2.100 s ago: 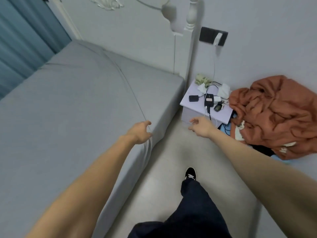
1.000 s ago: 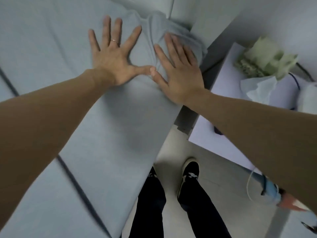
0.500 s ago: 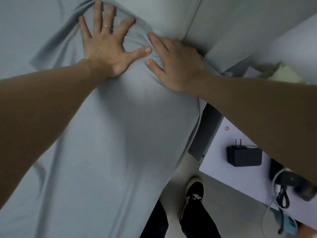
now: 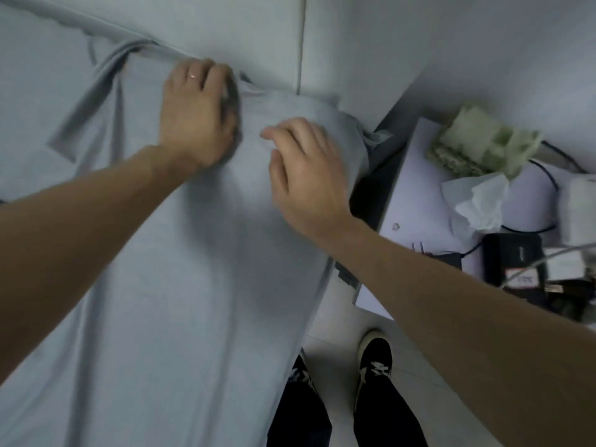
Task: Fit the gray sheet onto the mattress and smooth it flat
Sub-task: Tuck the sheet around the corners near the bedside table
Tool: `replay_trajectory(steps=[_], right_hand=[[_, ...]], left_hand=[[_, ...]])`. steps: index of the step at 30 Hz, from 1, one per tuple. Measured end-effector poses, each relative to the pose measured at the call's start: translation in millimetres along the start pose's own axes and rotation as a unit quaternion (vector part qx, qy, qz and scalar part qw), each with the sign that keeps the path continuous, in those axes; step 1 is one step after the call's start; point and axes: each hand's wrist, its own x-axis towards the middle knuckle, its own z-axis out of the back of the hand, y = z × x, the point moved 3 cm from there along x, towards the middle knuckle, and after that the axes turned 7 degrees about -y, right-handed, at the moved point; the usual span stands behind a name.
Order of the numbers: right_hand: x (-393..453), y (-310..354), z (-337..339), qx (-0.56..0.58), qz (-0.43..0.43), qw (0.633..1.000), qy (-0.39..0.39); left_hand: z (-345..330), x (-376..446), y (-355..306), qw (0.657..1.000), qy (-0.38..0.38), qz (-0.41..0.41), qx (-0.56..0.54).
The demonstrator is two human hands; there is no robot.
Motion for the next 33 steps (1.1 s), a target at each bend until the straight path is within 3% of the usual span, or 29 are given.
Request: replay_trajectory(steps=[4, 8, 12, 16, 18, 21, 24, 26, 30, 32, 33], right_hand=[[-45, -39, 41, 0.022, -0.278, 0.960, -0.016], [-39, -84, 41, 0.058, -0.450, 0.891, -0.003], [-16, -111, 26, 0.095, -0.442, 0.883, 0.125], [-7, -128, 30, 0.058, -0.417, 0.901, 0.103], [-2, -130, 28, -0.003, -0.376, 0.919, 0.117], [6, -136, 28, -0.098, -0.320, 0.932, 0.138], [11, -148, 32, -0.105, -0.326, 0.933, 0.112], [11, -151, 29, -0.078, -0.353, 0.927, 0.096], [1, -136, 35, 0.006, -0.473, 0.880, -0.035], [-11, -107, 48, 0.016, -0.447, 0.888, -0.106], [-16, -88, 53, 0.011, -0.388, 0.914, -0.120]], left_hand=[[-3, -11, -69, 0.986, 0.073, -0.118, -0.087], [-18, -10, -99, 0.967, 0.237, -0.045, -0.077], [-21, 1, -103, 0.959, 0.275, -0.057, -0.022], [-27, 7, -99, 0.953, 0.298, -0.056, -0.016], [-27, 5, -96, 0.959, 0.276, -0.060, -0.041], [-22, -9, -88, 0.981, 0.182, -0.055, -0.040], [-24, -19, -77, 0.984, 0.175, 0.031, -0.025], [-26, -15, -74, 0.980, 0.195, 0.042, -0.016], [-28, 2, -69, 0.970, 0.240, 0.040, -0.009], [-28, 9, -68, 0.961, 0.270, 0.051, -0.015], [-27, 12, -67, 0.959, 0.278, 0.056, -0.025]])
